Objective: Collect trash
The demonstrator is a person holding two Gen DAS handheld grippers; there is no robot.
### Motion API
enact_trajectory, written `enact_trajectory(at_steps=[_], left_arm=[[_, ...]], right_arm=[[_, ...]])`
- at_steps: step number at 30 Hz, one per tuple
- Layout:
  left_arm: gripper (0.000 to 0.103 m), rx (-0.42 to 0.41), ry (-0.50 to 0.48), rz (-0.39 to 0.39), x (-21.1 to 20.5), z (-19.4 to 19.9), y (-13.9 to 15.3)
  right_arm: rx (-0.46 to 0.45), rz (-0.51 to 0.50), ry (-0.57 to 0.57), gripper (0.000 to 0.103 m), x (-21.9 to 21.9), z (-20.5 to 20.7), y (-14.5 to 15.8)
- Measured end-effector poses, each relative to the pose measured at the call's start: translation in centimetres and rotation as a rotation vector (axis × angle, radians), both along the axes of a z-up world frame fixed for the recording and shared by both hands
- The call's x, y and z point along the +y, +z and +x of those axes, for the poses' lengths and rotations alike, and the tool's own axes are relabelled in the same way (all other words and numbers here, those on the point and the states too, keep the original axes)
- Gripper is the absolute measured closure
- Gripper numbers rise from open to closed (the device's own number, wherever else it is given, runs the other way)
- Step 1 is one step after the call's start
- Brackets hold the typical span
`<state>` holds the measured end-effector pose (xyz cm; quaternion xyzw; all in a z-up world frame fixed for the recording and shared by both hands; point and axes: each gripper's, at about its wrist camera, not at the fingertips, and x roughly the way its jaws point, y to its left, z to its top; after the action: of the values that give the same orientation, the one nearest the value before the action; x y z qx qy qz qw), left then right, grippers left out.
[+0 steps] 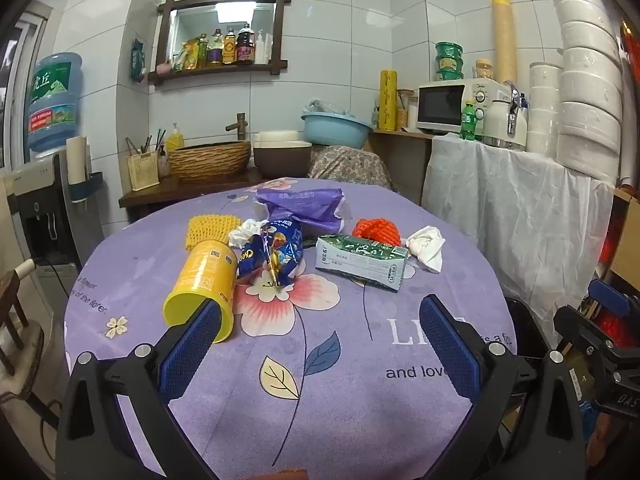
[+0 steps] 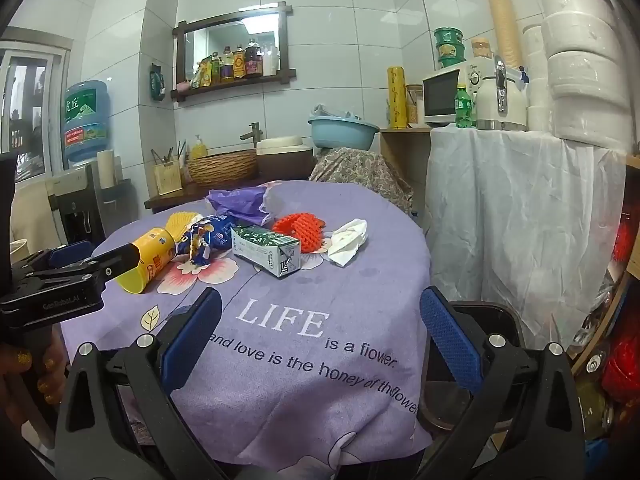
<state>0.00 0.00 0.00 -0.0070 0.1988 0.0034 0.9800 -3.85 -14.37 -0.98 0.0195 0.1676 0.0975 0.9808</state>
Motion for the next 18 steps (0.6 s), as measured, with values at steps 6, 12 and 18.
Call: enact_trajectory(at_steps=[6,12,18], left_arm=[[0.005,-0.006,0.001,0.004,-0.03,-0.02,0.00],[0.005,-0.006,0.000,0.004,-0.02,-0.03,0.00],[0.005,-0.005,-0.003,0.008,-0.07,0.00,0.00]], right_arm=[[0.002,0.004,0.000,0.005,-0.10,-0.10,0.08],[0.003,0.002,0.000,0.005,-0.14,-0.16,0.11],[0.008,0.004,-0.001,0.005,-0.12,0.25,-0.07]])
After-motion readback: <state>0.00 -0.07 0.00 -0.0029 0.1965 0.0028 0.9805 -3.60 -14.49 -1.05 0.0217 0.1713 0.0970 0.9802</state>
